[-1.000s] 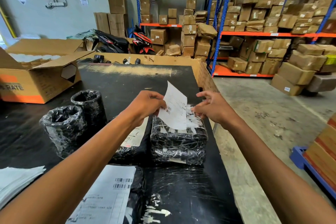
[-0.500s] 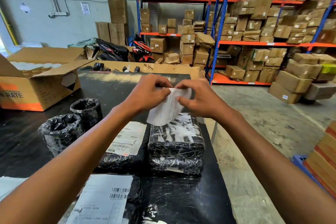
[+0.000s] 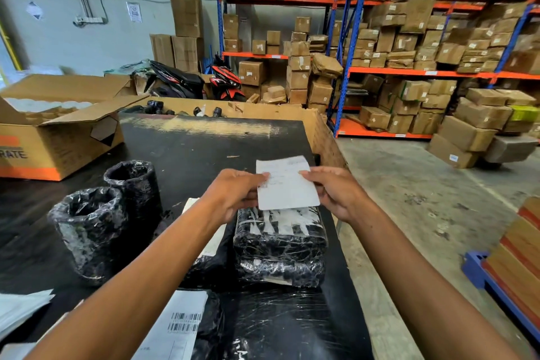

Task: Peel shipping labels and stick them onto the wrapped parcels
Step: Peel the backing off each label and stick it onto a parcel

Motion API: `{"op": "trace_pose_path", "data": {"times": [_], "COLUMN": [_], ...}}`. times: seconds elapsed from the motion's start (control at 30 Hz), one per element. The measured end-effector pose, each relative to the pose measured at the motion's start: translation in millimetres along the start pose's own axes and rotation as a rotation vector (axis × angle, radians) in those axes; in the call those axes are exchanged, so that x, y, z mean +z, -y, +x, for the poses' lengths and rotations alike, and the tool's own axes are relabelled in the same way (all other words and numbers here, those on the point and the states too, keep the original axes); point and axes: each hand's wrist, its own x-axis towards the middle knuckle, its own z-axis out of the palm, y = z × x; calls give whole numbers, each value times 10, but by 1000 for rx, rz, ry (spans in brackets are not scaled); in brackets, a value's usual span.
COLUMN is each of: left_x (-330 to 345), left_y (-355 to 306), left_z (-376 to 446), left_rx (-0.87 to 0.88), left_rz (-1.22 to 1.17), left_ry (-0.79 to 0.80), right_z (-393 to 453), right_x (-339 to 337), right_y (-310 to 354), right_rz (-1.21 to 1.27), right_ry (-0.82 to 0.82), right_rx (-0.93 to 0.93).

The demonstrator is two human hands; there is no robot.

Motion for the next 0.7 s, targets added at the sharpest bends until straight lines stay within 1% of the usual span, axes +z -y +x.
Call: {"op": "trace_pose_path", "data": {"times": [0.03,0.1,0.17,0.23,0.33,0.47,0.7], "left_x": [14,15,9,-3,-12,-14,72], "left_y": [41,102,166,220,241,199,126], "left_z": [29,81,123,155,165,149,107], "left_rx": [26,89,111,101,78,66,105], "left_rz": [-3,78,180,255,305,405,581], "left_ry": [-36,-116,-144,-148,-143,-137,-164], "right_z": [9,17,31,44,52,31,-7], "right_x": [-9,-9,-17,-26,-39,-23,79], "right_y": [-58,-129,-165,-183,-202,-190,-45], "right_rz": [-31,-120,-199,-223,-221,-285,-522], "right_ry": [-17,-52,-87,-97,-67,-91,-67], "right_rx": [9,10,19,51,118,156,170]}}
